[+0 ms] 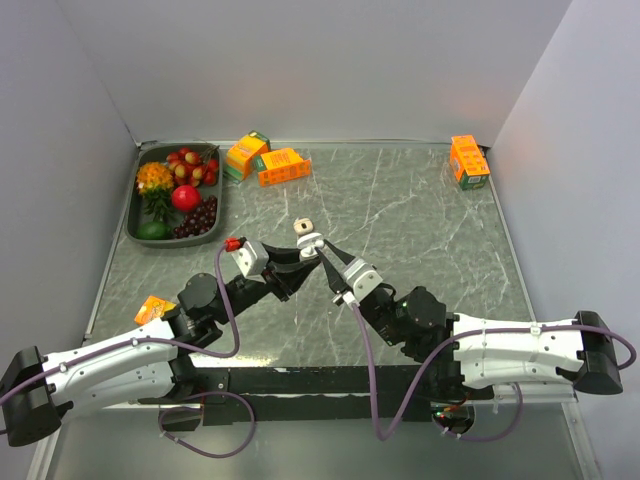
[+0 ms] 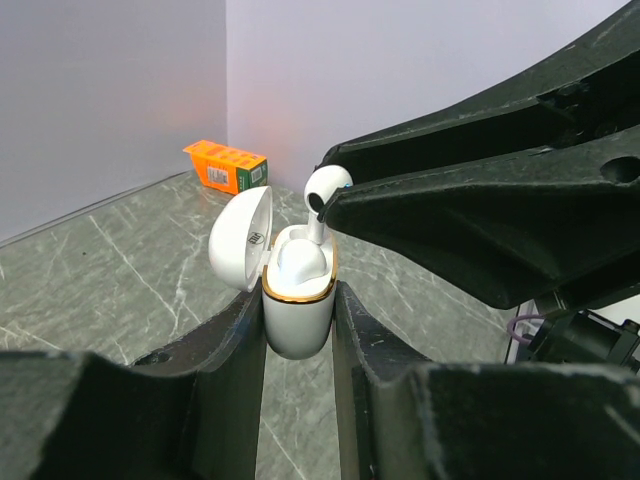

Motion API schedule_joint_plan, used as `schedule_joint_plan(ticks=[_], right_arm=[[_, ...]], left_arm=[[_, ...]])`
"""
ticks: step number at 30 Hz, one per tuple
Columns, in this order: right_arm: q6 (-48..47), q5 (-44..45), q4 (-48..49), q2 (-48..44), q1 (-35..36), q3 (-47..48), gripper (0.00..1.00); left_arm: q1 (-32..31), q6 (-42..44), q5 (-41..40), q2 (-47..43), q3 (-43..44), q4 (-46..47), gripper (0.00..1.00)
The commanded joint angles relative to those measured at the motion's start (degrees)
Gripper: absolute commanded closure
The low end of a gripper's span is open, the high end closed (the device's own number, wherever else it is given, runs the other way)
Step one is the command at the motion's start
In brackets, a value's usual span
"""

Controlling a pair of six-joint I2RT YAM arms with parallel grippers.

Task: Insert the wireless bluetooth earbuds into the charging case
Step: Place the earbud in the charging case.

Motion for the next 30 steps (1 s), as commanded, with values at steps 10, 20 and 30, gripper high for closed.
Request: schedule_joint_plan(ticks=[10, 20, 30], right_arm=[[3.4, -1.0, -3.2, -0.8, -2.4, 2.2, 1.0], [5.9, -0.1, -7.4, -0.6, -2.5, 4.3, 0.82], [6.2, -0.4, -9.1, -1.1, -2.4, 5.7, 0.64]], left_arm=[[-0.3, -0.5, 0.8, -1.9, 0.1, 3.3, 0.99], [-0.2, -0.4, 0.2, -2.6, -0.3, 3.3, 0.99], [-0.2, -0.1, -0.4, -2.3, -0.6, 3.5, 0.99]])
